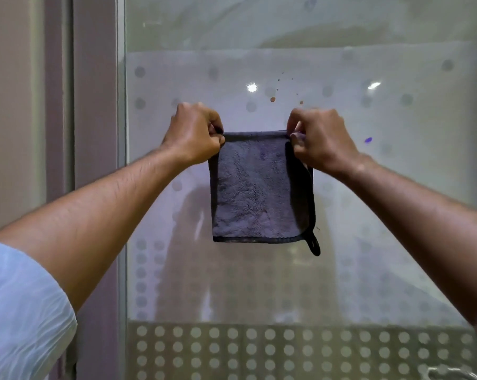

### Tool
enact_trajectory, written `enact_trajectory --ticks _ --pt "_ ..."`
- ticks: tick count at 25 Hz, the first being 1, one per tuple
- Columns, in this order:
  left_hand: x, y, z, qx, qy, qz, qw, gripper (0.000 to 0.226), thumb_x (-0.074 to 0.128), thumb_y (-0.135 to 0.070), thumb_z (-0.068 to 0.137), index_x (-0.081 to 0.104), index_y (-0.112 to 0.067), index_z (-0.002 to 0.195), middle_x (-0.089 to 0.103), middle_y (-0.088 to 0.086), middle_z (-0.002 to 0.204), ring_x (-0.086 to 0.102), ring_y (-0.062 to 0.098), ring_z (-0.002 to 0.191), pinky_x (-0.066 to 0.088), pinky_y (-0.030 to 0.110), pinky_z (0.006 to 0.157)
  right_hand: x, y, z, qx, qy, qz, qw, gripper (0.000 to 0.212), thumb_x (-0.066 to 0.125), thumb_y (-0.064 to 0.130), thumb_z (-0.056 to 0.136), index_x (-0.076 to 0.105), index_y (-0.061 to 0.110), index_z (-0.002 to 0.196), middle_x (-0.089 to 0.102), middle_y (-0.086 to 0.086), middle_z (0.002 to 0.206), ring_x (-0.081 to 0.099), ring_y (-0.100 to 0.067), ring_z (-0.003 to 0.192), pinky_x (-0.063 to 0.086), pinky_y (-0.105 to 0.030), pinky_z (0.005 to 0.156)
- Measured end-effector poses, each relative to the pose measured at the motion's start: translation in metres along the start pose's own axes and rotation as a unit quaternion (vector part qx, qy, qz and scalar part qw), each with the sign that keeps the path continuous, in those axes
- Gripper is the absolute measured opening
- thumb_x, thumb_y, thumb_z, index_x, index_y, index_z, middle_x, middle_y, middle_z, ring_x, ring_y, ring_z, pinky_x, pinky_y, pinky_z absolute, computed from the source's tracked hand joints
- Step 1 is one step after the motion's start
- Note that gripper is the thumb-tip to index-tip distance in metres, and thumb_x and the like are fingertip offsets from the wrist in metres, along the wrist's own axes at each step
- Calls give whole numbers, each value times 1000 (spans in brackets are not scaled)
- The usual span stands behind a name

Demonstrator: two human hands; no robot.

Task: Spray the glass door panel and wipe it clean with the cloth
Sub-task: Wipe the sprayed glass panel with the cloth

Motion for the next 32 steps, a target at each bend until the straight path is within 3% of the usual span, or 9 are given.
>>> enact_trajectory --ticks 5,9,11,13,14,16,19,26,32 --pt "10 10 2 56 -43 -10 997 14 72 -11 79 76 -10 93 73 7 85 67 18 76 59 32 75 21 21 -10 -84 -103 -227 965 15 60 -1 73 68 9 80 58 -16 86 51 -35 81 34 -37 63" --pt "16 17 1 103 -60 -19 993 12 71 -11 80 74 -9 91 69 7 86 64 22 77 54 30 71 31 40 -21 -45 -111 -208 971 5 58 4 66 61 2 69 57 -19 70 41 -27 60 34 -35 57" --pt "19 20 0 127 -69 -20 989 13 70 -13 80 72 -9 92 66 8 87 62 25 81 52 34 72 38 50 -29 2 -98 -219 971 22 57 23 74 63 2 76 61 -22 78 53 -33 66 40 -38 63" --pt "20 23 -4 152 -102 23 983 20 70 -19 81 69 -10 98 65 10 93 57 28 91 46 36 75 47 65 -41 64 -50 -223 971 55 49 46 83 63 -1 107 62 -29 100 60 -41 91 44 -44 79" --pt "20 26 -6 158 -122 52 978 26 70 -24 80 68 -11 102 65 10 97 55 29 95 40 35 76 55 73 -46 95 -4 -213 972 73 43 57 86 52 -1 130 56 -36 120 55 -46 110 42 -49 91" --pt "20 33 -8 151 -149 84 974 37 70 -34 80 65 -13 110 62 11 105 53 31 101 34 34 76 75 84 -54 138 69 -171 973 101 31 75 84 15 3 153 20 -44 148 22 -52 141 23 -57 112" --pt "18 43 -8 137 -163 94 973 53 68 -46 80 60 -14 121 58 13 117 51 34 109 40 40 81 98 94 -53 154 51 -151 975 115 26 85 77 -4 4 154 -6 -45 151 -4 -57 143 6 -66 115" --pt "16 80 -14 85 -178 55 979 70 51 -53 89 41 -10 142 44 17 142 41 33 129 38 43 102 120 102 -48 167 -31 -166 971 92 26 62 86 8 2 154 1 -43 153 -1 -58 142 8 -73 110" --pt "29 101 -21 54 -141 65 986 79 40 -54 89 20 -12 154 15 17 161 11 31 150 12 42 120 124 91 -58 103 -62 -169 978 73 32 43 93 18 6 154 8 -36 157 3 -49 147 10 -64 117"
Point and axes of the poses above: each hand's wrist, its own z-axis towards the middle knuckle, its own x-axis out of the palm, y = z × x, the point moved 5 cm from there along z, towards the middle knuckle
